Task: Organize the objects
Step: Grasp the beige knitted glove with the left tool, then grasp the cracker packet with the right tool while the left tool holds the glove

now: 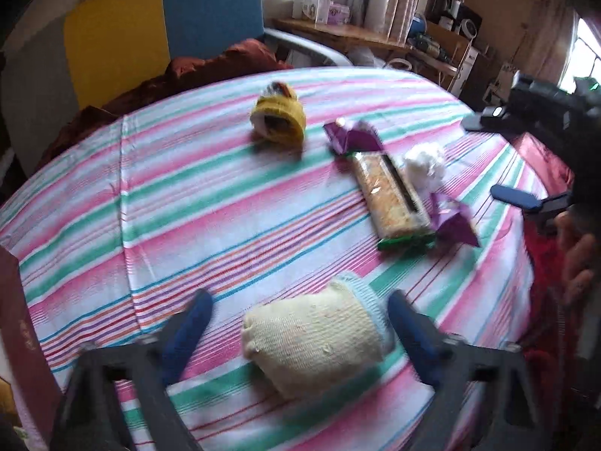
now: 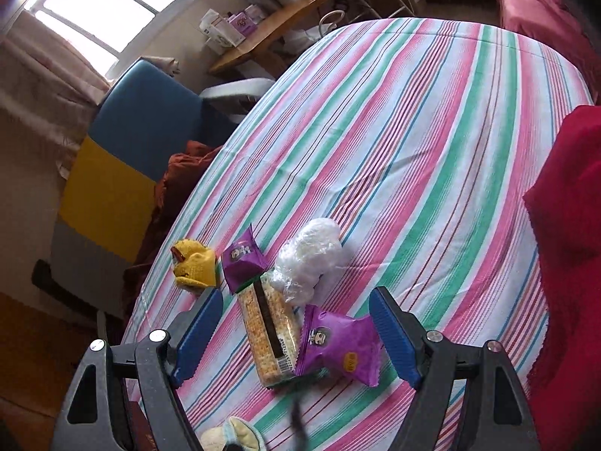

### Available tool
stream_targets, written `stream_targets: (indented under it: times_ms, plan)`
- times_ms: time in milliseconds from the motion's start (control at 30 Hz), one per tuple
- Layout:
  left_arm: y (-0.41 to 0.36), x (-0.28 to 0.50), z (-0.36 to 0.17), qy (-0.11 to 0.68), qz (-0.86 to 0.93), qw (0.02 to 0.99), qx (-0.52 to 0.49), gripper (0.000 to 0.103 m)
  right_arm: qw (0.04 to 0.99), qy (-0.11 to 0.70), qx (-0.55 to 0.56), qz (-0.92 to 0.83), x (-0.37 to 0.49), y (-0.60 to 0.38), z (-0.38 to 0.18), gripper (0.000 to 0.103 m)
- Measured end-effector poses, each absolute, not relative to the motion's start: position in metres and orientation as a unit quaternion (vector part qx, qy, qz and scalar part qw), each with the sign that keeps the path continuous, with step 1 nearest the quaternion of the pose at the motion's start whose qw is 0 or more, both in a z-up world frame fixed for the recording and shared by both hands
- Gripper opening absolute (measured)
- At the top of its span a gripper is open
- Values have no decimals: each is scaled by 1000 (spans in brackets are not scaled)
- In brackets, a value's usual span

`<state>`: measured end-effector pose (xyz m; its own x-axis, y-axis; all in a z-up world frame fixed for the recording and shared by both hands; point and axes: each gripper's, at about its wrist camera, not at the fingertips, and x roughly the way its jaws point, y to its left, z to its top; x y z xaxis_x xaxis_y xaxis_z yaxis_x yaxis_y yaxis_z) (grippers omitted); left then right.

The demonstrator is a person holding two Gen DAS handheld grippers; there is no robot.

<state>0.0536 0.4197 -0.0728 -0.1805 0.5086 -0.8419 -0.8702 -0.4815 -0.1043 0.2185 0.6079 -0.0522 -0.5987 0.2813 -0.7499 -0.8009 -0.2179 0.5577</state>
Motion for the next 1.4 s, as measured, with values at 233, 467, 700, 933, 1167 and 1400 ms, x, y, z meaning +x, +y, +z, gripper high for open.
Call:
stream_targets:
  times_ms: [233, 467, 700, 933, 1167, 1400]
  plan:
    - [410, 48, -89, 164, 714, 500, -461, 73, 359, 497, -286, 736, 206, 608, -59, 82]
    - [405, 44, -89, 154, 713, 506, -461, 69, 370, 479, -301, 737, 202, 605, -60, 82]
    - [372, 36, -87, 135, 731, 484, -461, 68, 355, 467, -301, 752, 198, 603, -55, 82]
    - [345, 42, -90, 130, 753, 485, -426, 69, 380, 486, -290, 732, 209, 605, -59, 82]
    - [347, 44, -94, 131, 755, 492, -413, 69, 385, 501, -291, 718, 209, 607, -59, 82]
    - [347, 47, -96, 136, 758, 496, -401, 73, 348, 502, -275, 742, 193, 621, -54, 79]
